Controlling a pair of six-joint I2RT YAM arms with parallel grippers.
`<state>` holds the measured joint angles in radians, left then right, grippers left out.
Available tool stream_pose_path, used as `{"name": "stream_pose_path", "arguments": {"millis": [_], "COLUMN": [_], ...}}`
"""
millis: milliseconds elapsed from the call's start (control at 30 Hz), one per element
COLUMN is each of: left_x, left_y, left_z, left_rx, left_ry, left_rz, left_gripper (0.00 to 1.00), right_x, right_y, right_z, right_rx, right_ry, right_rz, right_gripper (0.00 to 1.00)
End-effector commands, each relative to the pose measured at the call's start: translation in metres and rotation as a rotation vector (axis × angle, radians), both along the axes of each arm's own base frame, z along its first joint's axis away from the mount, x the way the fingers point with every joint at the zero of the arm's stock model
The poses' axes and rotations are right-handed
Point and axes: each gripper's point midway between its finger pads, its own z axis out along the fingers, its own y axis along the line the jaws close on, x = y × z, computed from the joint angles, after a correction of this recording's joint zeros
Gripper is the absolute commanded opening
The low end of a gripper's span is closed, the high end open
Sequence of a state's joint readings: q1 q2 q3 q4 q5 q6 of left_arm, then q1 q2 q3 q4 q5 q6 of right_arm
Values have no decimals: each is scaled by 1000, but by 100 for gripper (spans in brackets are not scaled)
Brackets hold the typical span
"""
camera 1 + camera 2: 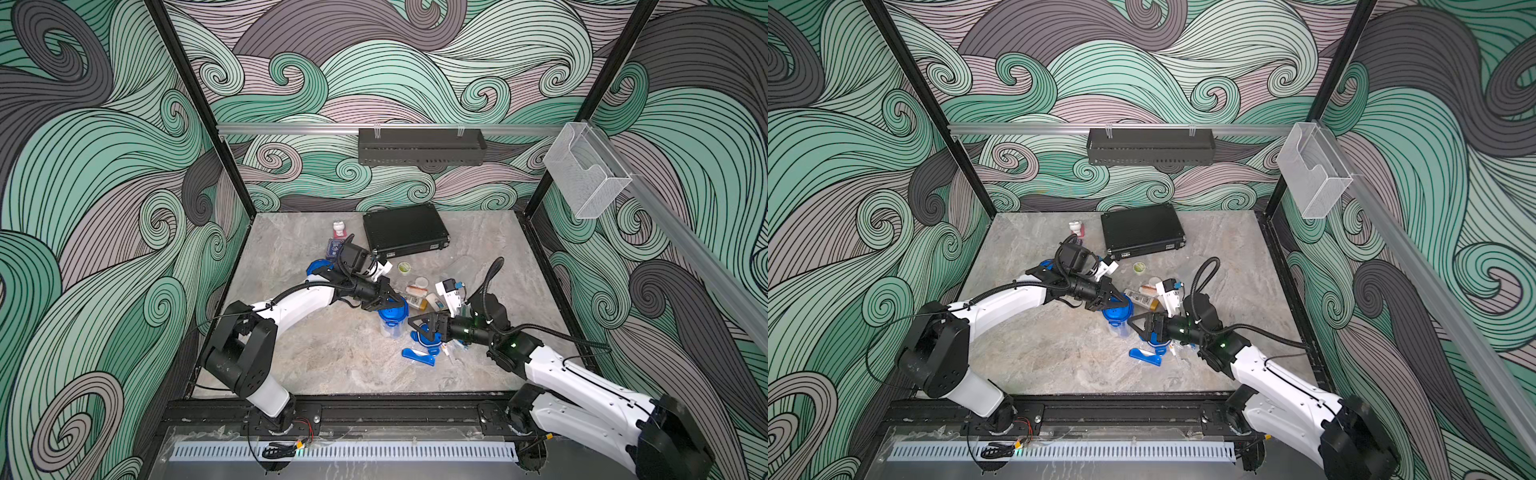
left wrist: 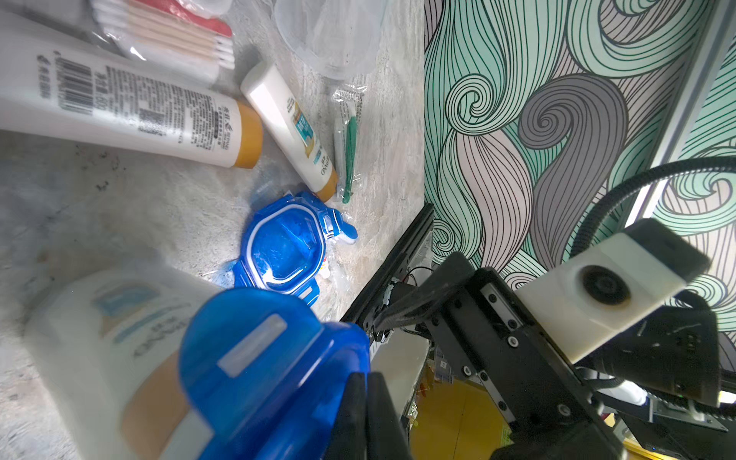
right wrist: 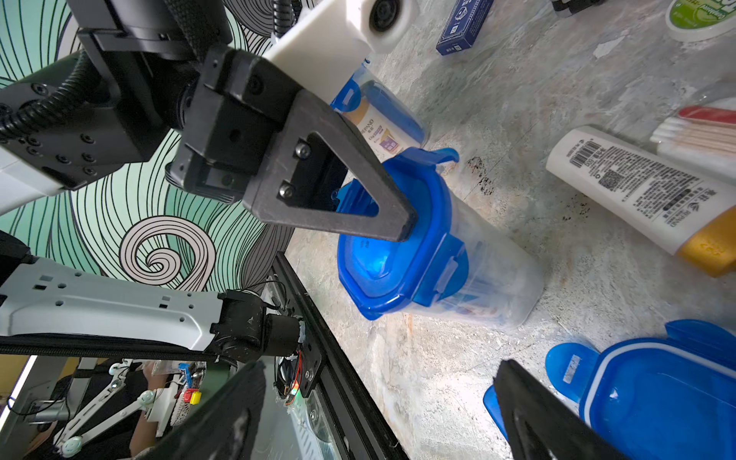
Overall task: Take out toiletry kits
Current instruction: Unfasten the latch on the container.
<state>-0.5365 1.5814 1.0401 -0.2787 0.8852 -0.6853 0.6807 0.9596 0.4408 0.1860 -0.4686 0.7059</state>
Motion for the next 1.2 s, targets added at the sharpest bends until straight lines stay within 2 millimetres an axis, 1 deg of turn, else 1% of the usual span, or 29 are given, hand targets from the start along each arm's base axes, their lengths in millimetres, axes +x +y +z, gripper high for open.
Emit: {"name": "stream_pose_path", "arguments": {"millis": [0, 100, 333, 533, 733, 933, 1167], "left_x": [-4, -8, -10, -10, -12, -14, -16], "left_y": [-2, -2, -3, -1, 0, 3, 5], "left_z": [-7, -17, -38, -50, -64, -75, -87], "left_rx": [-11, -19, -30, -20, -19, -9, -8], "left_ry": [13, 36, 76, 91, 113, 122, 142], "left_rz": [-14, -14, 0, 14, 24, 34, 41], "left_gripper": [6, 6, 6, 4, 1, 0, 0], "right_x": [6, 8, 9, 5, -6, -16, -15], "right_y": [-2, -2, 3, 9, 28, 43, 45], "right_z": [0, 0, 7, 20, 31, 27, 8], "right_rx": [-15, -12, 5, 70, 112, 110, 48], "right_ry": [-23, -22, -29, -47, -92, -147, -194], "right_rz": [-13, -14, 4, 27, 79, 111, 92], "right_gripper": [91, 91, 91, 86, 80, 77, 77]}}
